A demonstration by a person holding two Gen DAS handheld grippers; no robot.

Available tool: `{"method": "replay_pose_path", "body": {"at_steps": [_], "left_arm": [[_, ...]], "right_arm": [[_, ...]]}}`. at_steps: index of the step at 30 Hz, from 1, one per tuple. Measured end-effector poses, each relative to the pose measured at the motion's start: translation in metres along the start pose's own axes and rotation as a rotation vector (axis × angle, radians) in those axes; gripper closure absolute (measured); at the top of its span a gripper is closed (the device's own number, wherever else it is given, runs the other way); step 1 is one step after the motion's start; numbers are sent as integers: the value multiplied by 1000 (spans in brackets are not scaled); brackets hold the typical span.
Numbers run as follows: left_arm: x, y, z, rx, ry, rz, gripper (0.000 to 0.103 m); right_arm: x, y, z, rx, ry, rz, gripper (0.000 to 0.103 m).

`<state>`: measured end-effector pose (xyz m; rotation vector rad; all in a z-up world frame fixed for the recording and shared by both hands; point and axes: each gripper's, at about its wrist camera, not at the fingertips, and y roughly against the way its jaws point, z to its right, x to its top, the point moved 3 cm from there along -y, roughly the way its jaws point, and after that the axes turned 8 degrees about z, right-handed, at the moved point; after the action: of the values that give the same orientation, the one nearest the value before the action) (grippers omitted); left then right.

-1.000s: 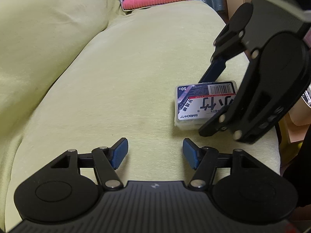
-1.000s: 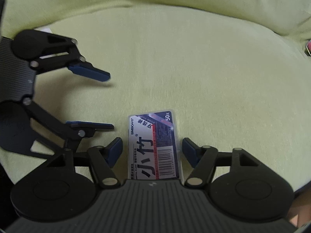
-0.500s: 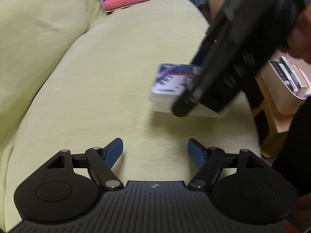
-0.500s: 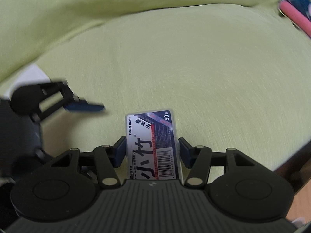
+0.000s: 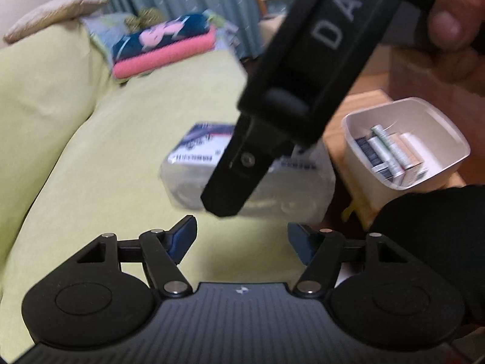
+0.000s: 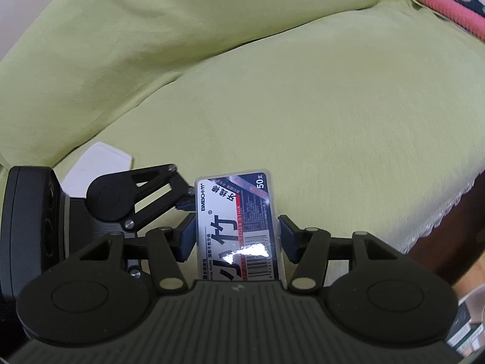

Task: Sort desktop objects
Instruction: 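Carry the floss-pick box with the right gripper over the white basin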

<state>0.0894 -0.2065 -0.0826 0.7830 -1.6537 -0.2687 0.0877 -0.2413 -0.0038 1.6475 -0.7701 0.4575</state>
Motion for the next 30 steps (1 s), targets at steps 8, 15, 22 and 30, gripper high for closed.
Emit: {"method": "replay_pose_path", "body": {"at_steps": [8, 15, 22, 30], "left_arm": [[26, 6, 27, -37, -64, 41, 51], [49, -12, 38, -71, -122, 31, 51], [70, -28, 62, -112, -179, 22, 51], [90, -56, 93, -178, -243, 17, 51]], "right_arm": [[-10, 28, 11, 8, -35, 24, 50], [-24, 59, 26, -14, -84, 68, 50], [-39, 91, 48, -61, -131, 105, 50], [-54, 117, 83, -131, -207, 141, 50]]}}
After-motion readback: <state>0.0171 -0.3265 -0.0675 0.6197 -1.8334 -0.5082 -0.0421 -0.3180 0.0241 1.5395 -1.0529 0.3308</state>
